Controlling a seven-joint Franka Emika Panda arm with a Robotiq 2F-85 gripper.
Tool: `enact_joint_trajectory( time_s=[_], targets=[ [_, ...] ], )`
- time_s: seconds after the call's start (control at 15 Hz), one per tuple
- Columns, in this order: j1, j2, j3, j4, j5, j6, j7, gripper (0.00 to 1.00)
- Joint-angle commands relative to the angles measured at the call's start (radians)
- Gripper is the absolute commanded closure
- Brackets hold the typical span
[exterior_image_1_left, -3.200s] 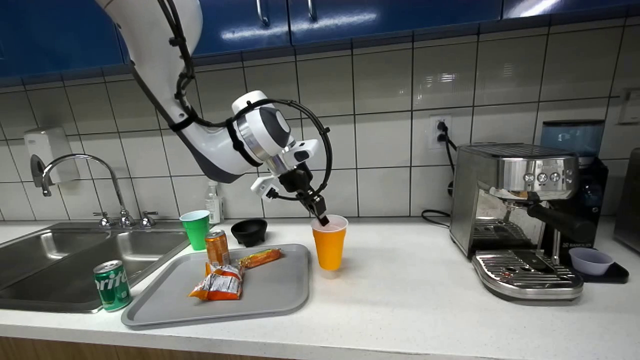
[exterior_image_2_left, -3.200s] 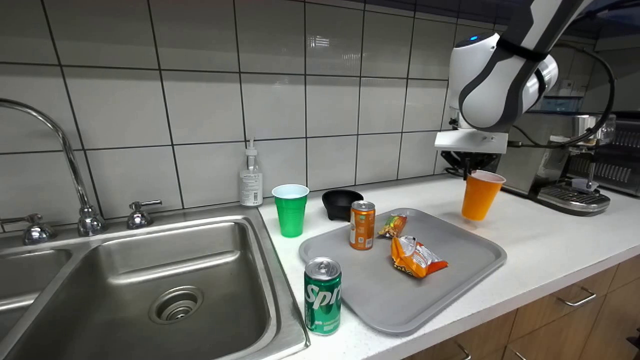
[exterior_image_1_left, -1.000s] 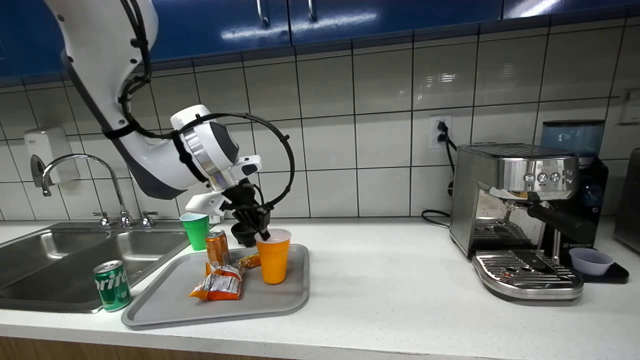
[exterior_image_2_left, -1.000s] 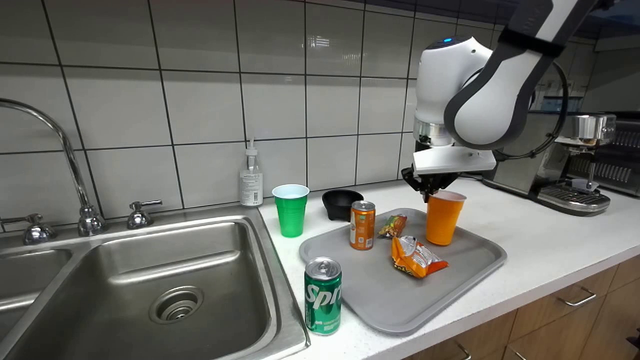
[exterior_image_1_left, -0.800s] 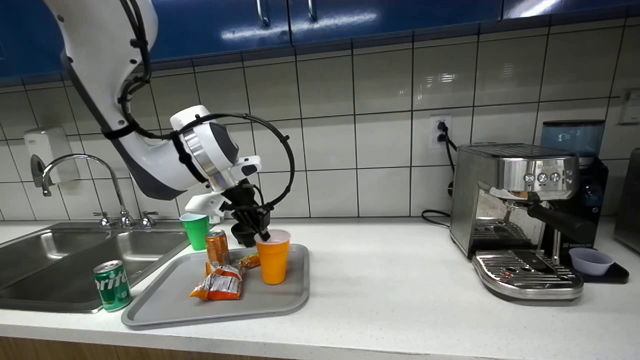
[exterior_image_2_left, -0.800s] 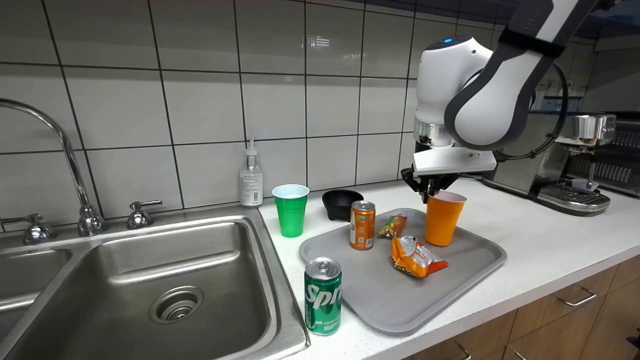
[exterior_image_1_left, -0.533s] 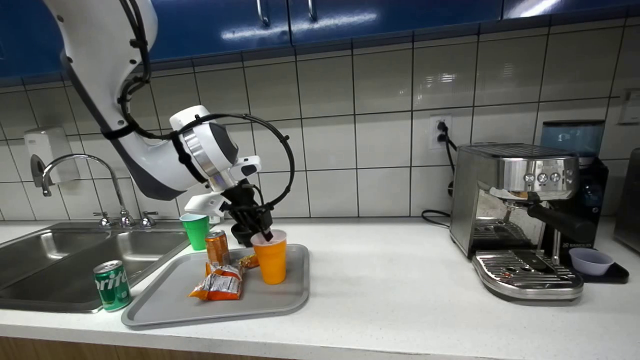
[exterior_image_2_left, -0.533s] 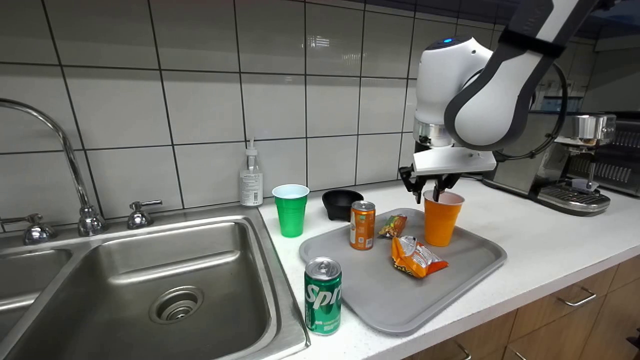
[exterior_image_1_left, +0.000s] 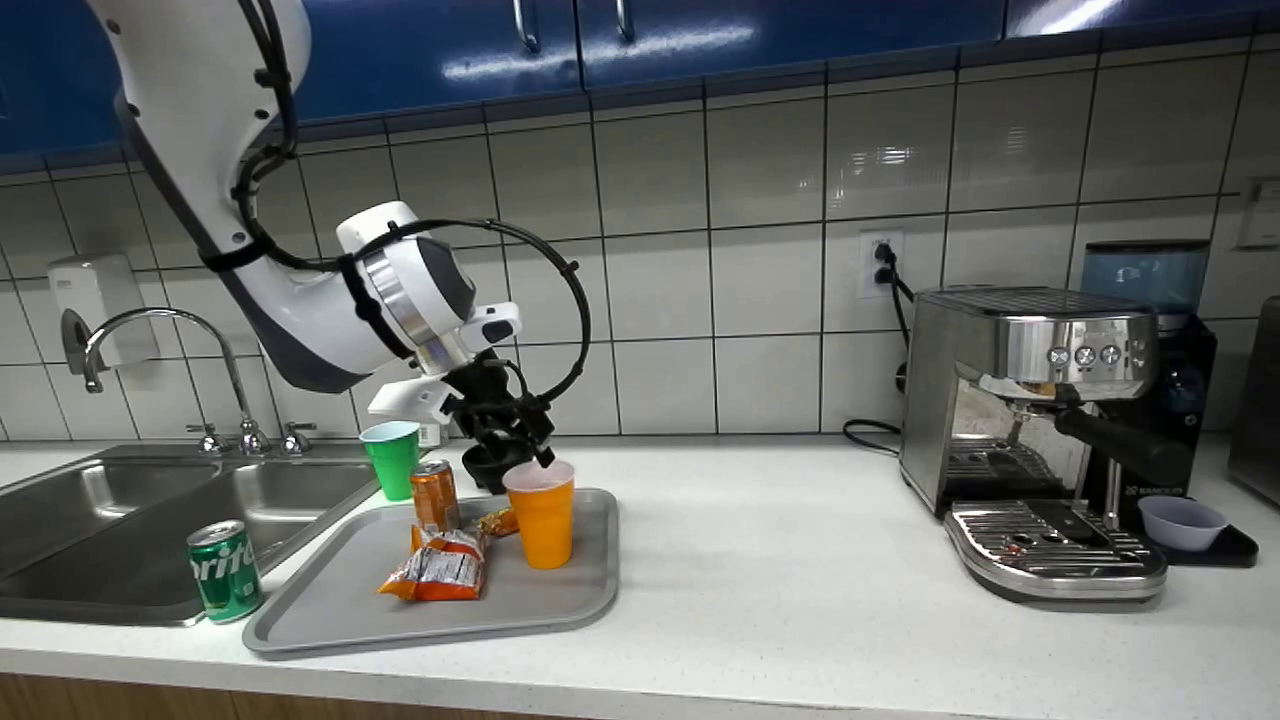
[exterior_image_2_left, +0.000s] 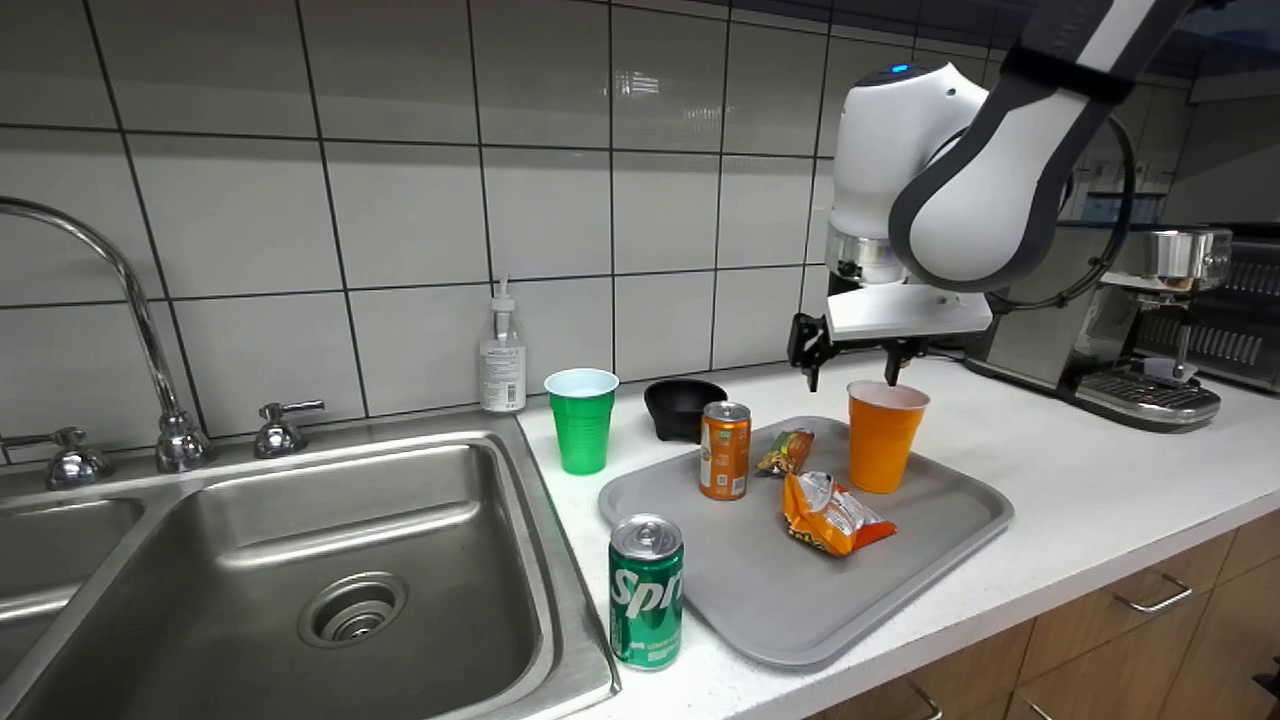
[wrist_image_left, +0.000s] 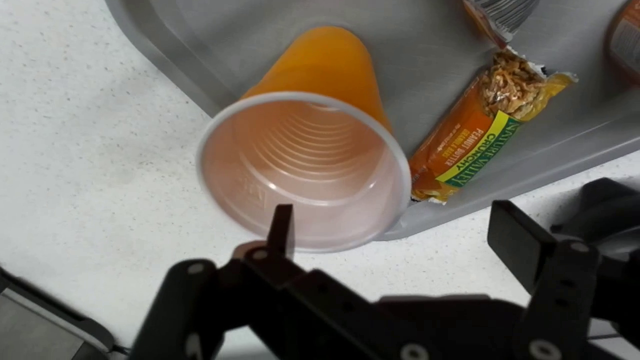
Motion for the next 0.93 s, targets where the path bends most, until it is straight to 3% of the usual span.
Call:
enact_joint_trajectory(
  time_s=[0.0, 0.6, 0.67, 0.87],
  targets=[
    [-0.016, -0.072, 0.013, -0.029, 0.016, -0.011, -0.057, 0.00],
    [-0.067, -0.180, 0.054, -0.088, 0.244, -0.016, -0.317, 0.00],
    [-0.031, -0.115, 0.024, -0.045, 0.194, -0.002, -0.232, 0.00],
    [-0.040, -0.142, 0.026, -0.063, 0.221, -0.003, -0.276, 0.00]
  ],
)
